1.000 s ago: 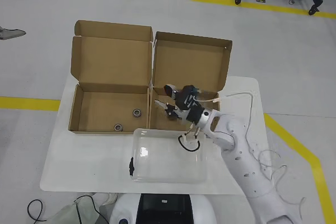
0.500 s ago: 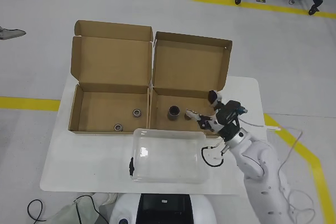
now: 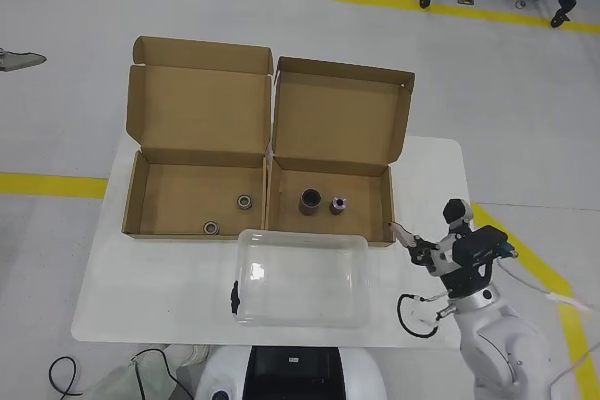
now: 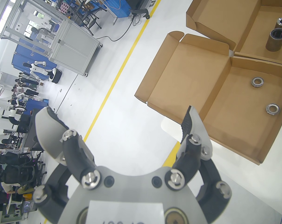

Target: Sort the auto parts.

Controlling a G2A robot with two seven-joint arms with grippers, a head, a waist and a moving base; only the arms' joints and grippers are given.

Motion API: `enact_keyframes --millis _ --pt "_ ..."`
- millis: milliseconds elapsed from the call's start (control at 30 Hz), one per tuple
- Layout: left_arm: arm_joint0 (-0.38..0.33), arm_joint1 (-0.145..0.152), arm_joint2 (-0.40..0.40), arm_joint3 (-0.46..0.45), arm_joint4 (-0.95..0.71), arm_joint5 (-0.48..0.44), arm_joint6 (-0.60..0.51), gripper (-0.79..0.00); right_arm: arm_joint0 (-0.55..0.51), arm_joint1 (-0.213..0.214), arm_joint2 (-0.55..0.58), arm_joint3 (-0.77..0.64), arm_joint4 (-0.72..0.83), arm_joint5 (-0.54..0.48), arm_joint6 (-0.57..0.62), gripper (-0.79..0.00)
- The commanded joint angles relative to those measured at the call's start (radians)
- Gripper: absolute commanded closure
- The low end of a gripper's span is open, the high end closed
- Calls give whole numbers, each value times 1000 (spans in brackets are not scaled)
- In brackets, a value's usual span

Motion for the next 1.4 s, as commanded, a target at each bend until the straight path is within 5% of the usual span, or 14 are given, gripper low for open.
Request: enact_keyframes --millis 0,500,1367 --pt "0 0 0 0 0 0 0 -785 -24 1 10 -16 0 11 -8 -785" --pt "0 0 0 0 0 0 0 -785 -204 2 78 -129 0 124 -52 -785" --pt "0 0 0 0 0 0 0 -785 -208 3 81 -131 1 123 -58 -785"
